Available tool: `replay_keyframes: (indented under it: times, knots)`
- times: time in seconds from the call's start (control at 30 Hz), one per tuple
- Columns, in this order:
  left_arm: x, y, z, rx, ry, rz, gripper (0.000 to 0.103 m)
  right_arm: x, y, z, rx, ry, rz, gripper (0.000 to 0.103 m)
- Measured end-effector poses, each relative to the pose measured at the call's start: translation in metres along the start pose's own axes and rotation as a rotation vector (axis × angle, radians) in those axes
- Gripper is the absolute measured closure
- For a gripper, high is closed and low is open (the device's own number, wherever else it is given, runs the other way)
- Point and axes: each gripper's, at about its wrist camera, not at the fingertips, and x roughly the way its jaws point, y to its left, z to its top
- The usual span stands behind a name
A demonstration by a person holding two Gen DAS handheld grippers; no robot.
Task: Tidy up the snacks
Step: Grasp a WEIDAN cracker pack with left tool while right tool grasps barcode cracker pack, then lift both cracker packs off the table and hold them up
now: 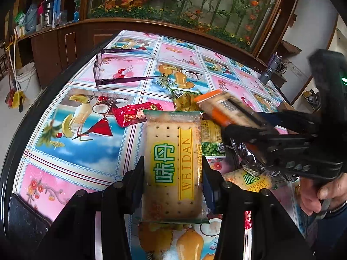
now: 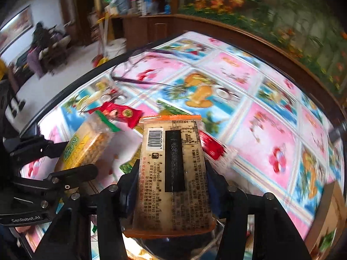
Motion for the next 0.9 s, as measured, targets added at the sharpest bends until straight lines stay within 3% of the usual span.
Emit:
replay_keyframes:
  times: [0.23,0.33,0.5,0.7,0.9]
  knots:
    - [-0.008,-0.007,0.001,0.020,-0.044,-0.025,0.058,-0.068,-0.047,-0.034,0.245,-0.216,0.039,0.046]
    - [-0.009,-0.017,0.002,0.034,-0.051,-0.042,0.058,-0.079,-0.080,-0.054,0.362,-0.291,0.044,0.046]
    - [0.003,-0.044,0.012,0.010,-0.032,-0.080,0.058,-0.067,-0.122,-0.068,0.528,-0.258,0.118,0.045]
    - [0.022,-0.100,0.029,0.049,-0.038,-0.102,0.058,-0.074,-0.135,-0.074,0.612,-0.289,0.117,0.045]
    - [0.032,-0.117,0.025,0.099,-0.088,-0.043,0.058,-0.077,-0.135,-0.075,0.608,-0.293,0.110,0.045]
